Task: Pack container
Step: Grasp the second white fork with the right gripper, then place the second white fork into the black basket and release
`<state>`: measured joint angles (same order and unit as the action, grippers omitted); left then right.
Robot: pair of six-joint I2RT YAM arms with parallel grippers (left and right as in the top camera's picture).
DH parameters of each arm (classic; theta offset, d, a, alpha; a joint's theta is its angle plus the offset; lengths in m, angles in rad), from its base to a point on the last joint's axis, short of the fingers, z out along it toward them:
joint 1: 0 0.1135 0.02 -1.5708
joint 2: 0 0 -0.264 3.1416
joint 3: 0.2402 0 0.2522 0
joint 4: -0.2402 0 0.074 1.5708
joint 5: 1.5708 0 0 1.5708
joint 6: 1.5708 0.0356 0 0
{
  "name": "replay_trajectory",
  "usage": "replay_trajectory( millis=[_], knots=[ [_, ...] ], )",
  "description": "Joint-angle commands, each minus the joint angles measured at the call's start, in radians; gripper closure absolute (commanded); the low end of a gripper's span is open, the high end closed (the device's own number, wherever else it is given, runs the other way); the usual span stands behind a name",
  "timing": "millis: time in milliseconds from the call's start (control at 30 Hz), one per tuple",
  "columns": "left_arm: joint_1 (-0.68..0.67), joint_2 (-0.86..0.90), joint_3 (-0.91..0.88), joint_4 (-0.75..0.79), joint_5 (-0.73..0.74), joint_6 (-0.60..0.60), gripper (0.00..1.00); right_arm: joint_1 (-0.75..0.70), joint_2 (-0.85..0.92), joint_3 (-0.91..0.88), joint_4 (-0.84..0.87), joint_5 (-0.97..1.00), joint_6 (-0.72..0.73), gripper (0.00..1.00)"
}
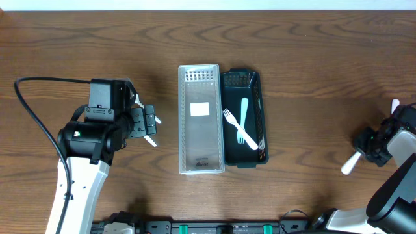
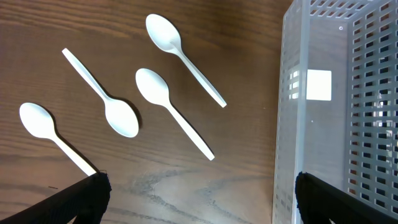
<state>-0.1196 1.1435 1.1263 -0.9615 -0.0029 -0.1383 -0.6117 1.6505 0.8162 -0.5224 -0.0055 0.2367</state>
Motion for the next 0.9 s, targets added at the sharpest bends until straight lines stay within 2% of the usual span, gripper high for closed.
replay_trajectory(
  millis=[0,100,200,300,433,600,867],
  knots=[
    [0.003,0.000,0.002,-0.002,0.002,-0.005,0.03,-0.002,0.024,-0.008,0.000,-0.037,0.034,0.87],
    [0.003,0.000,0.002,-0.002,0.002,-0.005,0.04,-0.002,0.023,-0.007,0.001,-0.054,0.039,0.91],
    [0.003,0.000,0.002,-0.002,0.002,-0.005,0.03,-0.002,0.023,0.001,0.004,-0.099,0.040,0.99],
    [0.003,0.000,0.002,-0.002,0.002,-0.005,0.04,0.006,0.012,0.032,-0.014,-0.267,0.040,0.97],
    [0.003,0.000,0.002,-0.002,0.002,-0.005,0.04,0.061,-0.035,0.097,-0.091,-0.283,0.023,0.99],
    [0.003,0.000,0.002,-0.002,0.002,-0.005,0.03,0.215,-0.145,0.223,-0.193,-0.222,0.000,0.99],
    [0.003,0.000,0.002,-0.002,0.002,-0.005,0.03,0.592,-0.230,0.452,-0.300,-0.116,0.002,0.99]
  ],
)
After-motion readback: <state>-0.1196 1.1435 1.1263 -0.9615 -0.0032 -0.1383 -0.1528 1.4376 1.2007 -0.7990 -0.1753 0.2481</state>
